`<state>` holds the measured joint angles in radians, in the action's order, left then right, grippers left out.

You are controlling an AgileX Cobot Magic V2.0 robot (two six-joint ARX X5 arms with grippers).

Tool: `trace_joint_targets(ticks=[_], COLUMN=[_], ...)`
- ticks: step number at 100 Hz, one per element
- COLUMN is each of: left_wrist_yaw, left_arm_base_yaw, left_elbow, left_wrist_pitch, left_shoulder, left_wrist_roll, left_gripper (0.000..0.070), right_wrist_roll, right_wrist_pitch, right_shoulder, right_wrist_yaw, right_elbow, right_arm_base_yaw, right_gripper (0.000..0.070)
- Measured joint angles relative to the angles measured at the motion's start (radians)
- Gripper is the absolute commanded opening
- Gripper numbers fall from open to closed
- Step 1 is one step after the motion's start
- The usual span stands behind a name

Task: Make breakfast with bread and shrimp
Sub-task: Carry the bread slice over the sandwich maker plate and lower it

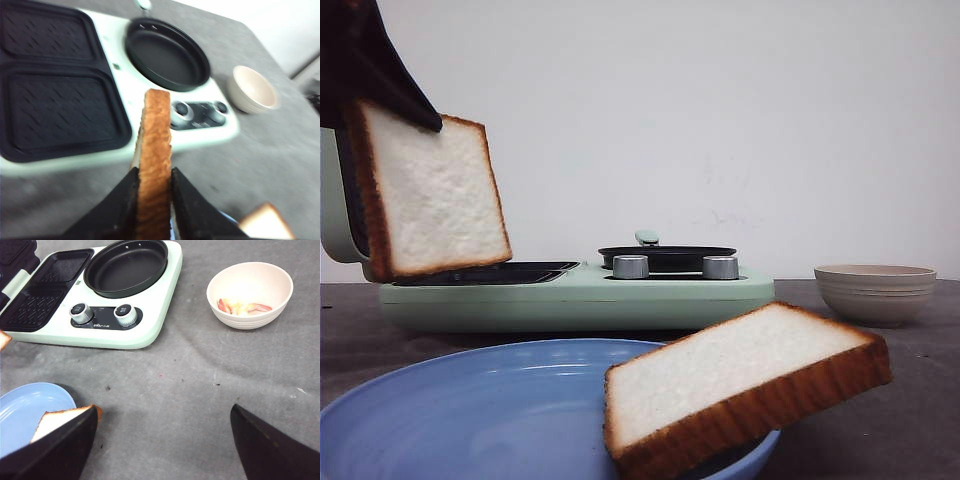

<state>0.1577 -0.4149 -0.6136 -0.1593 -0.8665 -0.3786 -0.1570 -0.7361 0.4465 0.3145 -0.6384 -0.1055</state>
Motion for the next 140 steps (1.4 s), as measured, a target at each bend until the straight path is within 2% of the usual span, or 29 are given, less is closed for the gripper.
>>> trace_joint_targets(ticks=[33, 90, 101, 119, 140], left_wrist_yaw=[-0.164, -0.393, -0.446, -0.48, -0.536], left_arm_base_yaw=[0.0, 0.0, 0.0, 0.0, 0.0], left_elbow=[-0.206, -0.679, -0.723, -0.755, -0.756], left_wrist_pitch=[0.007, 0.014, 0.033, 0.091, 0.154], left_shoulder=[-0.227, -0.706, -0.777, -0.867, -0.929], left_wrist_roll=[0.167, 0.54, 0.611, 0.727, 0.811], left_gripper=[0.0006, 0.0004, 0.0004, 0.0004, 0.0004], right_wrist_roll=[0.0, 0.001, 0.003, 0.003, 0.003], right_wrist_pitch=[0.0, -0.001, -0.002, -0.005, -0.005], right_shoulder=[0.0, 0.0, 0.0, 0.0, 0.0], right_wrist_yaw=[0.0, 0.0, 0.0, 0.0, 0.0], right_elbow=[0.0, 0.0, 0.0, 0.0, 0.0], right_arm_base_yaw=[-0.021, -0.032, -0.04, -0.053, -0.054], right_gripper=[0.0536, 0.0535, 0.0536, 0.0535, 0.0535])
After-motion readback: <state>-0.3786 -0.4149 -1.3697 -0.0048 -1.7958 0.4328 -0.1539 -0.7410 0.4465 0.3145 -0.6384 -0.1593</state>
